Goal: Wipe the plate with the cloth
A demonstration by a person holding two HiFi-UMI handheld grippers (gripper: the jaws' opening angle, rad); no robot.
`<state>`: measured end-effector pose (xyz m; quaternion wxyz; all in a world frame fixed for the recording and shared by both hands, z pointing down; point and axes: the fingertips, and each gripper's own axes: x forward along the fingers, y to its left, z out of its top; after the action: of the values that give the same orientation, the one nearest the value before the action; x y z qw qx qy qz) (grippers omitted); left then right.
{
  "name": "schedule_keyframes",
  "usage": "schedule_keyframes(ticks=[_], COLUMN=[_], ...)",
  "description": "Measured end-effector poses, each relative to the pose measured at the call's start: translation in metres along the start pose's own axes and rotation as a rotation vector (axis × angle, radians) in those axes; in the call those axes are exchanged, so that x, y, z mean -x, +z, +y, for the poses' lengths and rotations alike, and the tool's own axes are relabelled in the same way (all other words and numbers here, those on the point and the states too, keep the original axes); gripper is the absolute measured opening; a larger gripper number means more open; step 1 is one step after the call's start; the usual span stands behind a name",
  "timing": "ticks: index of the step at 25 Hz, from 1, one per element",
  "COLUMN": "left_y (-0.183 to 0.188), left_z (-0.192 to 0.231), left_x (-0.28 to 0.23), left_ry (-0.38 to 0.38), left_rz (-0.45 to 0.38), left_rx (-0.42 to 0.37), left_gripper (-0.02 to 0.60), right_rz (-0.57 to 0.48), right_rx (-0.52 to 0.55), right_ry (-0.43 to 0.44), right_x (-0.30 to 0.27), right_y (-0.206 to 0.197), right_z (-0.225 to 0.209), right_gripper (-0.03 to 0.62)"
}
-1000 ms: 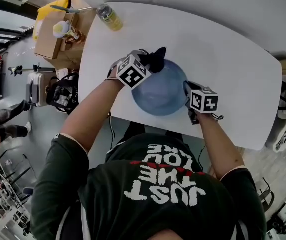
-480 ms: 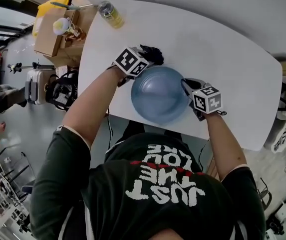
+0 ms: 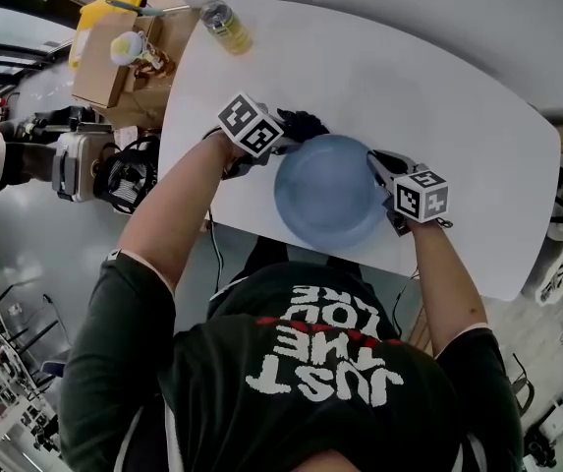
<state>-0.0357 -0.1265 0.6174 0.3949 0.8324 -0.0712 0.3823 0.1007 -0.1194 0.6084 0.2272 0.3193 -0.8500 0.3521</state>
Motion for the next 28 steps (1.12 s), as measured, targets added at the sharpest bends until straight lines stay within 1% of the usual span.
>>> schedule_keyframes(ticks=[3,5,7,9,10,11,13,15,18,20,22,26,28], left_y=[-0.006,-0.005,0.0,0.012,0.019,0.025,0.034,0.04,0.047,0.051,0.05,0.036,0.03], left_z=[0.0,-0.001,-0.006,-0.015,-0.018,-0.018,-0.014,-0.015,-0.035,-0.043,-0.047,-0.06,-0.065], left_x=[0.007,0.015,0.026,0.042,0.05,0.056,0.064,0.067,0.066,0.067,0.069,0.063,0.062], left_ry=[-0.04,-0.101,-0.194,-0.29,-0.317,-0.329,-0.337,-0.353,-0.416,-0.447,-0.466,-0.501,-0.506], left_rz=[-0.052,-0.123,-0.231,-0.364,-0.426,-0.478,-0.542,-0.552,-0.546,-0.554,-0.555,-0.52,-0.539], left_rx=[0.053,0.115,0.187,0.245,0.264,0.279,0.301,0.298,0.252,0.25,0.253,0.206,0.194], left_gripper=[0.069,0.069,0.071,0.071,0.071,0.071,0.071,0.071,0.071,0.069,0.069,0.069,0.069], right_rz=[-0.056,-0.094,-0.133,-0.166,-0.182,-0.199,-0.233,-0.25,-0.207,-0.197,-0.218,-0.269,-0.279], right_rx=[-0.042,-0.082,-0.132,-0.18,-0.197,-0.208,-0.218,-0.202,-0.129,-0.111,-0.129,-0.202,-0.225], right_ry=[0.058,0.105,0.153,0.198,0.224,0.253,0.297,0.3,0.272,0.266,0.254,0.194,0.159], right_x=[0.003,0.007,0.015,0.025,0.031,0.036,0.045,0.048,0.046,0.047,0.051,0.057,0.057], right_y=[0.003,0.006,0.01,0.015,0.019,0.023,0.034,0.045,0.051,0.054,0.057,0.061,0.062], right_z=[-0.001,0.001,0.002,0.005,0.008,0.012,0.018,0.022,0.025,0.024,0.019,-0.003,-0.013], right_gripper=[0.012,0.012,0.012,0.012,0.012,0.012,0.011,0.011,0.011,0.011,0.011,0.011,0.011])
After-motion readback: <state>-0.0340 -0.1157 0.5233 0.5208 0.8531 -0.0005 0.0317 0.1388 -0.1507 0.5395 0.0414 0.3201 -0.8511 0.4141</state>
